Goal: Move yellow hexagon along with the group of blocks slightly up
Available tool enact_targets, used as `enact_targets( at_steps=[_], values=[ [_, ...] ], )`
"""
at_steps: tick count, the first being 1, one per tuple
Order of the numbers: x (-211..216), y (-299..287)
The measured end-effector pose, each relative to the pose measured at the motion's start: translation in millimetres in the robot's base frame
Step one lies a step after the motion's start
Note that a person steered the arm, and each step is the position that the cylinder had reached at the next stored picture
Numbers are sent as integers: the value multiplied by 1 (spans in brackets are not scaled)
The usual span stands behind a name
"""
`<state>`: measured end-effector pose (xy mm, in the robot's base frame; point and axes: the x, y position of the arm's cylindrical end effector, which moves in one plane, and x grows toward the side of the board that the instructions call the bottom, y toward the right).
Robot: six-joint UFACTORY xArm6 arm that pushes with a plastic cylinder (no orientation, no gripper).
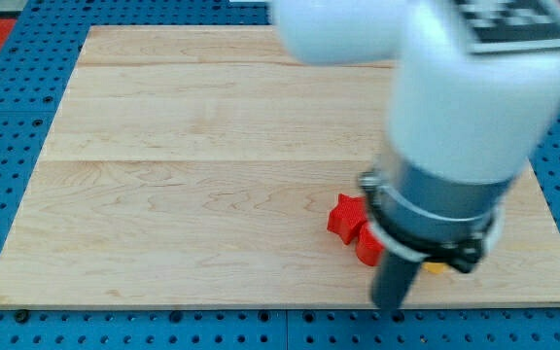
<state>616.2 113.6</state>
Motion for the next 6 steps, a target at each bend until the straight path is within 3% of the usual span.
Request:
enact_targets(
  at_steps=[1, 2, 4, 6],
  values=[
    [-1, 54],
    [-33, 64],
    [-77, 65],
    [-131, 10]
  ],
)
